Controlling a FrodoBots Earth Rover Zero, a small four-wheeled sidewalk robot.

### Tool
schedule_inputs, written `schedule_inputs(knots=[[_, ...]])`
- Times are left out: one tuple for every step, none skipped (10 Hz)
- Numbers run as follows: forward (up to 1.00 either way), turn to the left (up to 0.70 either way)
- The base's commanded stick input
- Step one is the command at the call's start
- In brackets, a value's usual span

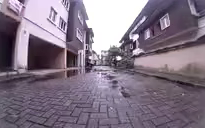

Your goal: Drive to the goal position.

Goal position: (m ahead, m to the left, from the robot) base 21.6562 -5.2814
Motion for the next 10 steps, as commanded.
schedule_inputs(knots=[[0.50,0.00],[0.50,0.00],[0.50,0.00],[0.50,0.00],[0.50,0.00],[0.50,0.00],[0.50,0.00],[0.50,0.00],[0.50,0.00],[0.50,0.00]])
